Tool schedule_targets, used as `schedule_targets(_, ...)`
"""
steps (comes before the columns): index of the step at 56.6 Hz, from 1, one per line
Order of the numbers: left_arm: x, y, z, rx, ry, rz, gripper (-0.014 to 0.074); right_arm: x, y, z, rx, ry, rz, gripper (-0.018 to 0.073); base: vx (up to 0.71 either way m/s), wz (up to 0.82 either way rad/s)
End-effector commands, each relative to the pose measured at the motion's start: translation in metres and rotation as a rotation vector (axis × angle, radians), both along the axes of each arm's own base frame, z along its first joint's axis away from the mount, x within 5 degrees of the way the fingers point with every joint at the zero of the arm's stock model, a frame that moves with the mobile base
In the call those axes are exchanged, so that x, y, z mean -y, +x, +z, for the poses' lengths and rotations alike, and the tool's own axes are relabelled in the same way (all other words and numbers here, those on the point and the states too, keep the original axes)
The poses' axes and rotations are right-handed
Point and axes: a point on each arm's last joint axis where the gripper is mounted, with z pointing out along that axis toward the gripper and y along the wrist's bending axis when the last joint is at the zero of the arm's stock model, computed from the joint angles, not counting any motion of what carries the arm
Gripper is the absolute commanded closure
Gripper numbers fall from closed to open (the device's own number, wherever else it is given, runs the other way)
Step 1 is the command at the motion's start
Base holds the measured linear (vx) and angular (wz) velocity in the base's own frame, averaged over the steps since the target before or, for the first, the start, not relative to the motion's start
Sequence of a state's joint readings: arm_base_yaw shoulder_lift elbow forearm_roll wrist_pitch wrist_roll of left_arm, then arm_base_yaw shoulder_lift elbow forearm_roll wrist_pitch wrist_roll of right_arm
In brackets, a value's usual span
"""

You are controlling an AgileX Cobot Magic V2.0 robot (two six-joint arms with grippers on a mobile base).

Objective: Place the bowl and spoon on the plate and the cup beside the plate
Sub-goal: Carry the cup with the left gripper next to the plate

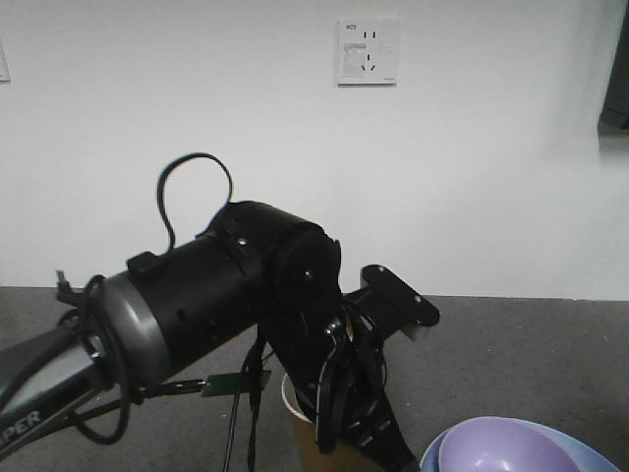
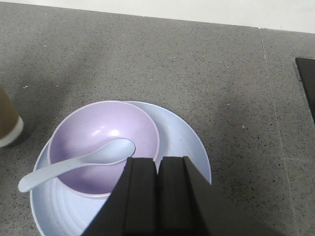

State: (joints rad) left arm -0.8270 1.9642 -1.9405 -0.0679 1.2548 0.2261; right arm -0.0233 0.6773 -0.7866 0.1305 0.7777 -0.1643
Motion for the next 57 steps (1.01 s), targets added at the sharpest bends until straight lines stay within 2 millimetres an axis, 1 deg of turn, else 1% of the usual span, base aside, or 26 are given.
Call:
schedule_targets(1,-0.001,-0.006,0.026,0.053,-0.068,-0.006,0.0601,0.001,0.004,0.015,0.098,-0.004,-0.009,0.0568,0.0,0.0)
schedule_targets(5,0.001,-0.005,0.023,0.048,-0.069,-0.007,0.0601,0.001,0.004,0.015,0.098,-0.009,-0.006,0.0568,0.0,0.0)
schedule_targets(23,0.01,-0.011,0.022,0.052,-0.091,-0.028,0.06,0.001,0.004,0.015,0.098,-0.014,-0.003,0.0568,0.0,0.0)
schedule_targets(57,0.012,-0.009,0.021,0.057,-0.111,-0.024,0.0589,0.001,0.004,0.015,0.099,-0.015,-0.002,0.0568,0.0,0.0)
